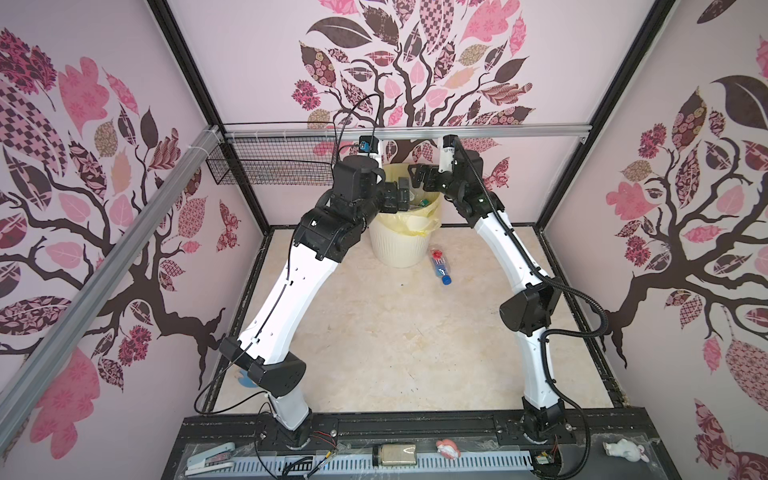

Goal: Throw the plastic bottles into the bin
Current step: 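Lower right gripper onto the Fiji bottle beside the bin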

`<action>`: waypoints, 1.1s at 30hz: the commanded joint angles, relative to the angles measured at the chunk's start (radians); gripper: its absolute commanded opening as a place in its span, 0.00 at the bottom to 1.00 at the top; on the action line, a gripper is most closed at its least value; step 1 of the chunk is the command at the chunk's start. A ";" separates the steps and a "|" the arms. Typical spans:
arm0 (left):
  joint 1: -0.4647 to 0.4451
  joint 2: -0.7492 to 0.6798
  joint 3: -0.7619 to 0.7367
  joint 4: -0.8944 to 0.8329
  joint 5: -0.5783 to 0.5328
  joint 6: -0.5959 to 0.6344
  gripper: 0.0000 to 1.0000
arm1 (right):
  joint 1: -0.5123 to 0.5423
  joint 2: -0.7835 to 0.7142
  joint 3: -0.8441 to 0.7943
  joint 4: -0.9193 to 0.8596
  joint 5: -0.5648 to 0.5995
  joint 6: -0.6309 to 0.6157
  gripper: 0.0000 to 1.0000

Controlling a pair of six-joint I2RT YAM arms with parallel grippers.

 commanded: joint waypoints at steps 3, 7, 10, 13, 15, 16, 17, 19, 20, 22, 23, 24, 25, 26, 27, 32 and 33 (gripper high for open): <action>0.003 -0.024 -0.011 0.012 0.023 -0.041 0.97 | 0.002 -0.121 -0.022 -0.017 0.029 -0.012 1.00; 0.003 -0.022 -0.020 0.008 0.035 -0.068 0.97 | 0.001 -0.147 -0.047 -0.048 0.046 -0.016 0.99; 0.003 -0.022 -0.041 0.002 0.043 -0.095 0.97 | -0.001 -0.178 -0.081 -0.064 0.059 -0.027 0.99; 0.003 -0.017 -0.059 0.002 0.057 -0.113 0.97 | -0.009 -0.220 -0.145 -0.063 0.069 -0.032 1.00; -0.002 -0.007 -0.059 0.003 0.065 -0.120 0.97 | -0.018 -0.257 -0.203 -0.058 0.079 -0.032 0.99; -0.005 -0.002 -0.058 0.004 0.068 -0.121 0.97 | -0.024 -0.276 -0.233 -0.052 0.080 -0.034 0.99; -0.011 0.004 -0.058 0.005 0.072 -0.120 0.97 | -0.033 -0.300 -0.271 -0.045 0.081 -0.034 1.00; -0.030 0.014 -0.060 0.010 0.073 -0.109 0.97 | -0.049 -0.350 -0.341 -0.028 0.085 -0.035 0.99; -0.043 0.020 -0.061 0.010 0.071 -0.105 0.97 | -0.059 -0.376 -0.394 -0.020 0.089 -0.037 0.99; -0.066 0.030 -0.069 0.013 0.073 -0.101 0.97 | -0.074 -0.432 -0.487 0.005 0.103 -0.044 1.00; -0.080 0.037 -0.072 0.014 0.075 -0.097 0.97 | -0.086 -0.462 -0.537 0.022 0.106 -0.045 1.00; -0.094 0.044 -0.075 0.015 0.077 -0.093 0.97 | -0.099 -0.490 -0.588 0.037 0.104 -0.042 1.00; -0.105 0.050 -0.077 0.017 0.077 -0.089 0.97 | -0.111 -0.511 -0.627 0.047 0.103 -0.038 1.00; -0.118 0.058 -0.078 0.017 0.079 -0.083 0.97 | -0.123 -0.533 -0.670 0.053 0.102 -0.032 1.00; -0.128 0.066 -0.080 0.021 0.083 -0.082 0.97 | -0.135 -0.551 -0.706 0.054 0.103 -0.031 1.00; -0.161 0.067 -0.179 0.080 0.111 -0.103 0.97 | -0.146 -0.584 -0.842 0.017 0.135 -0.067 0.99; -0.170 0.061 -0.212 0.104 0.107 -0.100 0.97 | -0.146 -0.591 -0.880 0.024 0.141 -0.066 1.00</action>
